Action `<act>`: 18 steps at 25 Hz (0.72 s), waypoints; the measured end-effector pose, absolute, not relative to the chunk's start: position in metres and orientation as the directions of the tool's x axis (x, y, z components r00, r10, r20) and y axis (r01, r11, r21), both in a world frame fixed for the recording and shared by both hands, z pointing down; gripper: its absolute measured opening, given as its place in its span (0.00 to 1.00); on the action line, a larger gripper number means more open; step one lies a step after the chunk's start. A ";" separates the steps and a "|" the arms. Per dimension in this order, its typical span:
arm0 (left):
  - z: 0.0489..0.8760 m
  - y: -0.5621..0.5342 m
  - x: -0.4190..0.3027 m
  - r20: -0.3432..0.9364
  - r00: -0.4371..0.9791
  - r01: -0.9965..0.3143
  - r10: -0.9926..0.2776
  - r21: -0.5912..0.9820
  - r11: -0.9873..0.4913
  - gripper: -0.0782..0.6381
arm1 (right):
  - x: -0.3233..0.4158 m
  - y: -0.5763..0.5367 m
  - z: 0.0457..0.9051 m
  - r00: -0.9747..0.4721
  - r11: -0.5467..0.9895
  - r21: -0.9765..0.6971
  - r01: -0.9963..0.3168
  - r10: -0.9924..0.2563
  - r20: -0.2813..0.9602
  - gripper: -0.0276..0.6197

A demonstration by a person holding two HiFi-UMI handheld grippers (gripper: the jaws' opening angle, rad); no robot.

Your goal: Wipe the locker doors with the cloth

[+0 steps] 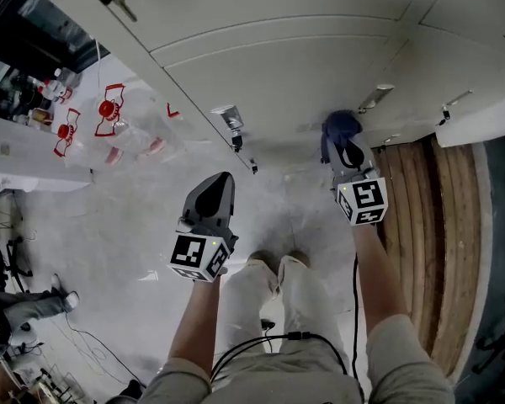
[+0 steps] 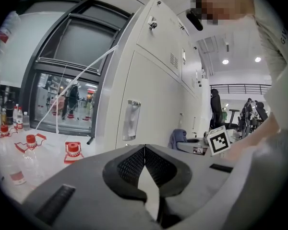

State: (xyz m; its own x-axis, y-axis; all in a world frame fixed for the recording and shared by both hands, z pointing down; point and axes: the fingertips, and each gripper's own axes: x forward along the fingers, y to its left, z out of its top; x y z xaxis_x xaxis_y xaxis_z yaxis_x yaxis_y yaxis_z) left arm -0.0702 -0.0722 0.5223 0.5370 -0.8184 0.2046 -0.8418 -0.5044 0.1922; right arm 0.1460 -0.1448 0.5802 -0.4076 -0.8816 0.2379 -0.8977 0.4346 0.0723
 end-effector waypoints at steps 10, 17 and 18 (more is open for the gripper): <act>0.433 -0.055 -0.080 0.136 0.504 -0.858 -0.853 0.189 -0.477 0.11 | 0.121 -0.095 0.473 -0.458 0.469 0.022 -0.883 -0.871 0.179 0.12; 0.377 -0.031 -0.083 0.116 0.495 -0.864 -0.861 0.172 -0.473 0.11 | 0.108 -0.058 0.396 -0.481 0.489 0.022 -0.872 -0.865 0.140 0.12; 0.370 -0.029 -0.082 0.115 0.498 -0.863 -0.859 0.168 -0.477 0.11 | 0.104 -0.054 0.387 -0.487 0.495 0.026 -0.869 -0.863 0.135 0.12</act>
